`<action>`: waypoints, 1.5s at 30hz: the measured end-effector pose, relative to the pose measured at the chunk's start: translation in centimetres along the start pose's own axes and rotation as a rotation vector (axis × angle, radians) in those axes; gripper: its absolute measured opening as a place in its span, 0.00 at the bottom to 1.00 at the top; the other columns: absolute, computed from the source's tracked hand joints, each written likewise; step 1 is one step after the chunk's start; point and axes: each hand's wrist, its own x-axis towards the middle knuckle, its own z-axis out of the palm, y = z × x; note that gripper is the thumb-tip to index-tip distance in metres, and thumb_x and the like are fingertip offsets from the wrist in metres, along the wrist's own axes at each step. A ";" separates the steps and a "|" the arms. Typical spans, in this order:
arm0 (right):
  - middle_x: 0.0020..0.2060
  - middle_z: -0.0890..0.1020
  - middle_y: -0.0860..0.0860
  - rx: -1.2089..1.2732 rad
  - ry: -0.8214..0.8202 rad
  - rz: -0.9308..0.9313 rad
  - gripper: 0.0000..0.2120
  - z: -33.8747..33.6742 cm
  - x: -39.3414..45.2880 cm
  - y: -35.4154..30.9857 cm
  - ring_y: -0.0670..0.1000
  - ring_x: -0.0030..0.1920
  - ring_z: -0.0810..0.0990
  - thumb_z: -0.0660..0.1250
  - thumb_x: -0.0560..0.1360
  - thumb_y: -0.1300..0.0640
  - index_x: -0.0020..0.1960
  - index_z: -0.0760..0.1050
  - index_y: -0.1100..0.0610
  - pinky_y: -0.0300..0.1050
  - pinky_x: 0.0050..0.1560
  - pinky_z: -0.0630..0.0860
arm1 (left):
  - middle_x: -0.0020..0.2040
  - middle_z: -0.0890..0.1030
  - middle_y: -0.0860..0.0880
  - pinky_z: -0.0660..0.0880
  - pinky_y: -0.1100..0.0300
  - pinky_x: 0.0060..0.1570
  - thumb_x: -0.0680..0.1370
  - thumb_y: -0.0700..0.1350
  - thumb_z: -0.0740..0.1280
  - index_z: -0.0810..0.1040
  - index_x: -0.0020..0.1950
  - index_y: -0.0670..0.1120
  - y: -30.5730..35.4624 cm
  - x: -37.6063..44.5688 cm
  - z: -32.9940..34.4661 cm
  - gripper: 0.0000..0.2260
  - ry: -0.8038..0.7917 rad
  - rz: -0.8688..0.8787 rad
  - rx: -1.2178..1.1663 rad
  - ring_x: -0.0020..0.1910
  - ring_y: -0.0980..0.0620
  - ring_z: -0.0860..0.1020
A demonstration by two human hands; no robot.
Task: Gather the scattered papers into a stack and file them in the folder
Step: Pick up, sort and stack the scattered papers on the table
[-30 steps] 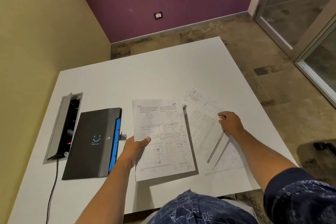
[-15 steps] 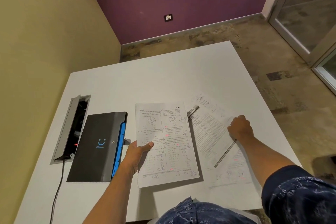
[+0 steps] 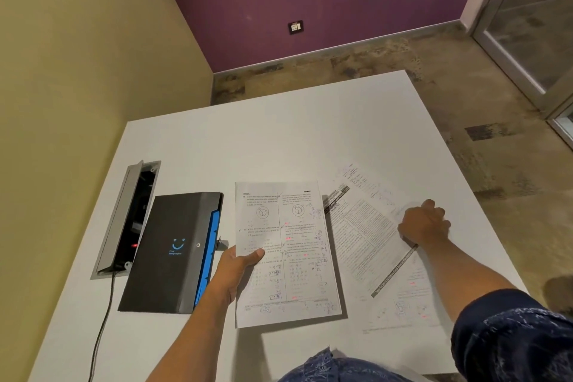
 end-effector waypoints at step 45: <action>0.44 0.86 0.45 1.349 -0.054 -0.321 0.04 0.5 -15.3 -5.7 0.43 0.47 0.82 0.79 0.71 0.62 0.43 0.85 0.56 0.28 0.44 0.77 | 0.46 0.86 0.44 0.81 0.56 0.40 0.80 0.35 0.68 0.81 0.53 0.44 0.1 -1.4 3.5 0.06 0.051 0.071 -0.131 0.45 0.45 0.84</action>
